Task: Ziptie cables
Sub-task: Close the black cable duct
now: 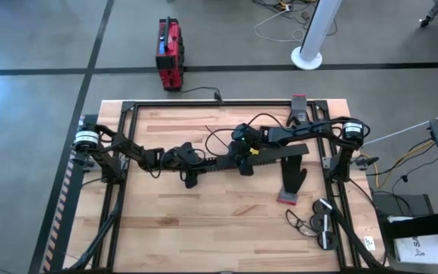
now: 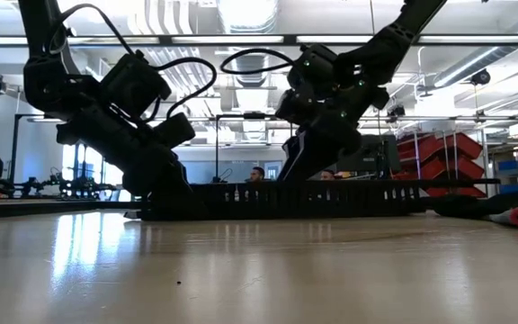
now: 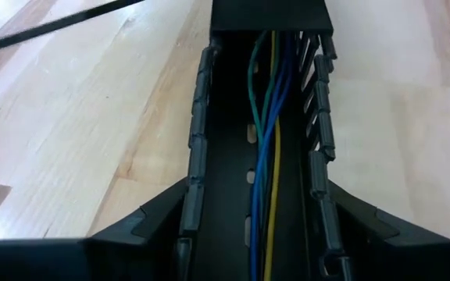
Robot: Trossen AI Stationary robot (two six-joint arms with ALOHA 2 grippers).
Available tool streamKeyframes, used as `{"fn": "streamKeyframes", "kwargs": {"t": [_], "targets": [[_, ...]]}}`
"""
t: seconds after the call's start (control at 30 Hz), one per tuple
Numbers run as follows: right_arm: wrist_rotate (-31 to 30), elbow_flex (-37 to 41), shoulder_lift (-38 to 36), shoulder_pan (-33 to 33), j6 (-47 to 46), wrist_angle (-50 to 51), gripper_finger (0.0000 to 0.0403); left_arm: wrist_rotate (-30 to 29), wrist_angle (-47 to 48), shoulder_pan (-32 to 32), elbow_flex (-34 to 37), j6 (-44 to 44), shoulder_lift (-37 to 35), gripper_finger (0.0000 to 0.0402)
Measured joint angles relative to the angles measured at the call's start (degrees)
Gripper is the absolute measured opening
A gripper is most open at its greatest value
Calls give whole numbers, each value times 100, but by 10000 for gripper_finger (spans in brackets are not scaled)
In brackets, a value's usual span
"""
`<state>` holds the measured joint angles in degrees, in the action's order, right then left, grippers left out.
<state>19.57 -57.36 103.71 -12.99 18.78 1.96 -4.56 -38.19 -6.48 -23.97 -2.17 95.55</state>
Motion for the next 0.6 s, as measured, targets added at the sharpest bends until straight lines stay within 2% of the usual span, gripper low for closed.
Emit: {"fn": "streamKeyframes", "kwargs": {"t": [0.1,0.2,0.37,0.6], "targets": [[283,0,7,8,223,22,217,53,-31,7,14,-32,0,209],[292,-7,7,10,336,99,217,92,-62,7,22,-29,0,209],[-160,-7,1,10,22,39,218,48,-86,4,27,25,0,209],[-274,11,127,98,-616,-420,217,51,-91,0,0,51,9,208]]}}
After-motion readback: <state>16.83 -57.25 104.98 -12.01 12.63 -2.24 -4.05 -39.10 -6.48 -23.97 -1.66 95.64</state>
